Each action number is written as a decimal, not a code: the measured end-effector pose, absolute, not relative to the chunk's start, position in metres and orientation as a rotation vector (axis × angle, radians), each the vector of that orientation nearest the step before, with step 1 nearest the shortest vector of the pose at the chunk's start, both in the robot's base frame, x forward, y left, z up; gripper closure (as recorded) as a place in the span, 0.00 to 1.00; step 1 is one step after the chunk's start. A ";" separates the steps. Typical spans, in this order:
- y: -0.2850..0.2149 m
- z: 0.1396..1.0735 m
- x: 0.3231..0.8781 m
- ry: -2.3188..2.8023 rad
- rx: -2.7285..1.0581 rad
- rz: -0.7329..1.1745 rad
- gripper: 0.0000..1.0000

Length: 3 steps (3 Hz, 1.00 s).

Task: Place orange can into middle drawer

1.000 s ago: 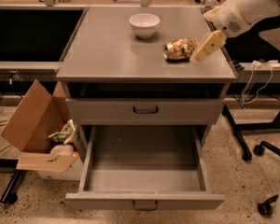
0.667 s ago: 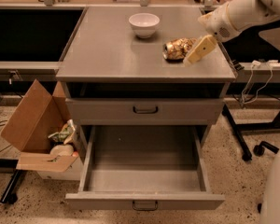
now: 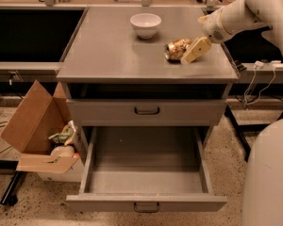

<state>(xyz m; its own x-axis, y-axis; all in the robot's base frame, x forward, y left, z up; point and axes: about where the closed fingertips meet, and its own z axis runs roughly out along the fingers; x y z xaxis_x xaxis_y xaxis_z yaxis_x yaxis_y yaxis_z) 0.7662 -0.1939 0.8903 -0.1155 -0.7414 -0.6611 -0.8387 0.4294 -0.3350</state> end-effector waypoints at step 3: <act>-0.191 0.852 0.792 1.967 -1.325 0.200 0.35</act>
Offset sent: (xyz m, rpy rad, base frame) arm 0.0370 -0.0080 -0.0357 0.0386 0.0859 -0.0445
